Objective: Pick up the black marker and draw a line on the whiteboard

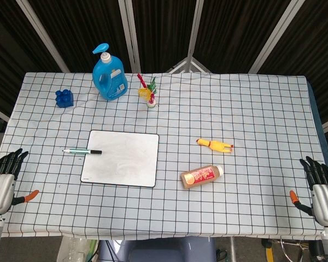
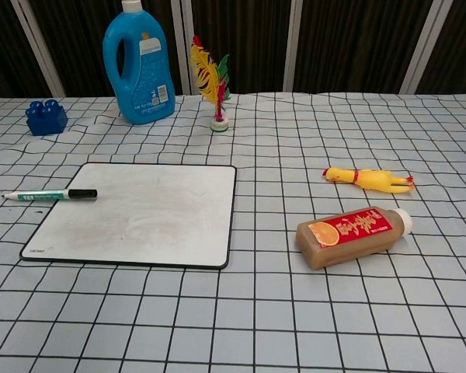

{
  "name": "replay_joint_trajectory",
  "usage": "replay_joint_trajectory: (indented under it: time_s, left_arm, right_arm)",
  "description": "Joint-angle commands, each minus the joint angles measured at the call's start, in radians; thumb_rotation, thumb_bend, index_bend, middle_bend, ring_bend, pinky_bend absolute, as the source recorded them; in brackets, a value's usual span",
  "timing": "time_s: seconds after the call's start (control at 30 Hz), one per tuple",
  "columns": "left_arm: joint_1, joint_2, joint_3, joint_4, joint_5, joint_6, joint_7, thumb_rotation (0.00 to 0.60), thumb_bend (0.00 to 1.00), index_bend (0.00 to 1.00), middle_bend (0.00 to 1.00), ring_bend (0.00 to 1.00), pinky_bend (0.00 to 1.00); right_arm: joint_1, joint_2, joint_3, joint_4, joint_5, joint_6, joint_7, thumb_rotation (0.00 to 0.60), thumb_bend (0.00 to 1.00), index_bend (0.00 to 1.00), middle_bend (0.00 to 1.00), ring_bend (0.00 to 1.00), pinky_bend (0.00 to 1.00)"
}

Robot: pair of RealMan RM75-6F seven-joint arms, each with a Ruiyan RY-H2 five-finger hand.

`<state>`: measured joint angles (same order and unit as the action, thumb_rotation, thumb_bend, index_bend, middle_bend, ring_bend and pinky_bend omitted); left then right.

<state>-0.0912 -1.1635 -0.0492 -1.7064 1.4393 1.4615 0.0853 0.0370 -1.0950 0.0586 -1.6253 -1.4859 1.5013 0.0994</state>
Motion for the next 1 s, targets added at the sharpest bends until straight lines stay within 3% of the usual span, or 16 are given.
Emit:
replay_joint_trajectory:
  time_s: [0.03,0.47,0.67,1.0]
  left_arm:
    - [0.0,0.001,0.0,0.0,-0.001,-0.001,0.0,0.6,0.07,0.0,0.0,0.0,0.0]
    - [-0.006,0.004,0.003,-0.002,-0.002,-0.016,0.002,0.6,0.07,0.0,0.0,0.0,0.0]
    - [-0.062,-0.01,-0.028,0.007,-0.038,-0.091,0.038,0.6,0.1,0.0,0.0,0.0,0.0]
    - [-0.226,-0.107,-0.135,0.095,-0.22,-0.294,0.186,0.6,0.25,0.3,0.0,0.0,0.0]
  right_arm:
    - [0.0,0.001,-0.002,0.0,0.0,-0.003,-0.001,0.6,0.35,0.0,0.0,0.0,0.0]
    - [0.001,0.007,-0.008,-0.007,-0.003,-0.015,0.0,0.6,0.35,0.0,0.0,0.0,0.0]
    - [-0.001,0.008,-0.008,-0.009,0.003,-0.018,0.001,0.6,0.35,0.0,0.0,0.0,0.0]
    - [-0.002,0.011,-0.007,-0.006,0.006,-0.02,0.023,0.6,0.35,0.0,0.0,0.0,0.0]
